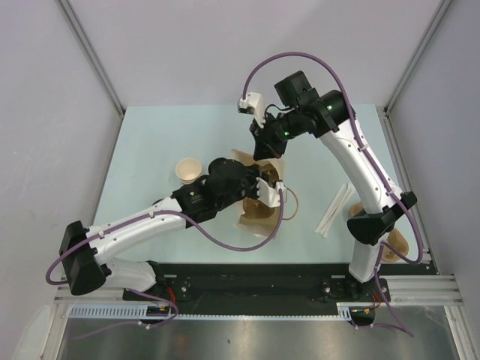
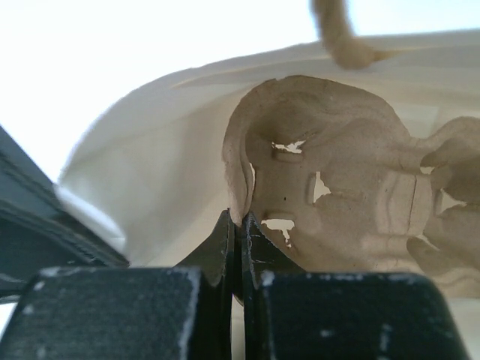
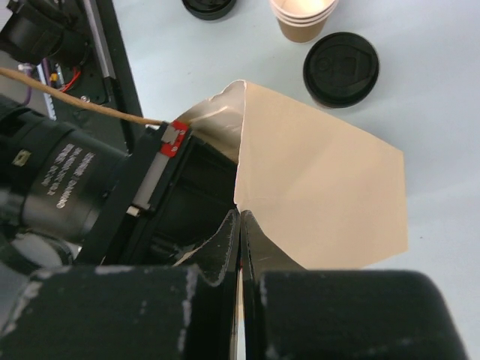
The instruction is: Pack the takeout coffee
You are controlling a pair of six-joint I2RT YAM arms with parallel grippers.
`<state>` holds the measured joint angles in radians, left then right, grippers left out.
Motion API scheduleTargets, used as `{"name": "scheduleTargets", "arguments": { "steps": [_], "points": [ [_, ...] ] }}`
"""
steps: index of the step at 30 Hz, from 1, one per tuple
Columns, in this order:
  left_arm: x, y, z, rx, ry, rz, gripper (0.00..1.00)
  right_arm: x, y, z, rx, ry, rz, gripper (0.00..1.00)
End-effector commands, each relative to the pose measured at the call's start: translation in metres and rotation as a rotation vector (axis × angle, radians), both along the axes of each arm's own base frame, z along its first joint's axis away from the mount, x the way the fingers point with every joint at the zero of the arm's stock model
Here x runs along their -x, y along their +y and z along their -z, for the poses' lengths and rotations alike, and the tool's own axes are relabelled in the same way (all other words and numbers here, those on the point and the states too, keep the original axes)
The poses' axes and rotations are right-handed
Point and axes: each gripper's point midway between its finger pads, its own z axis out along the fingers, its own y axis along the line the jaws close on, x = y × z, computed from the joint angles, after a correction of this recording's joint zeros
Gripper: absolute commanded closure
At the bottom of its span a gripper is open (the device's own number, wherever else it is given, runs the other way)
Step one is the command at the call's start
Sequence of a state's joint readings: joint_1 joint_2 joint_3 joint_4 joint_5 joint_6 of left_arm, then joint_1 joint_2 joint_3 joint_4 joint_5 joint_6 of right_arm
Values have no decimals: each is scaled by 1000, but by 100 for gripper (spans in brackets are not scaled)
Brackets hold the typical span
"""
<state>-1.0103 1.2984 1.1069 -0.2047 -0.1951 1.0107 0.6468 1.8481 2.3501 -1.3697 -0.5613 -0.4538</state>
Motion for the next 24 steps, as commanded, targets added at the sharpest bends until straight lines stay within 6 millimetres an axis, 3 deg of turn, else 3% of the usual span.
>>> {"name": "scheduleTargets", "arguments": {
  "steps": [1,7,13,20,24],
  "points": [
    [3,-7,10,28,12,24,100,24,-2,-31,-110,-36,-75,100],
    [12,-6,-20,144,-33,59,100,26,-7,-25,-120,-24,-93,100],
    [16,-5,-36,167,-24,72,100,21,-7,-24,-127,-30,-95,100],
    [22,-7,-26,163,-13,106,100,22,-7,-25,-142,-29,-115,100],
    [14,-12,-7,134,33,79,100,25,-8,-27,-149,-23,-137,100]
  ]
}}
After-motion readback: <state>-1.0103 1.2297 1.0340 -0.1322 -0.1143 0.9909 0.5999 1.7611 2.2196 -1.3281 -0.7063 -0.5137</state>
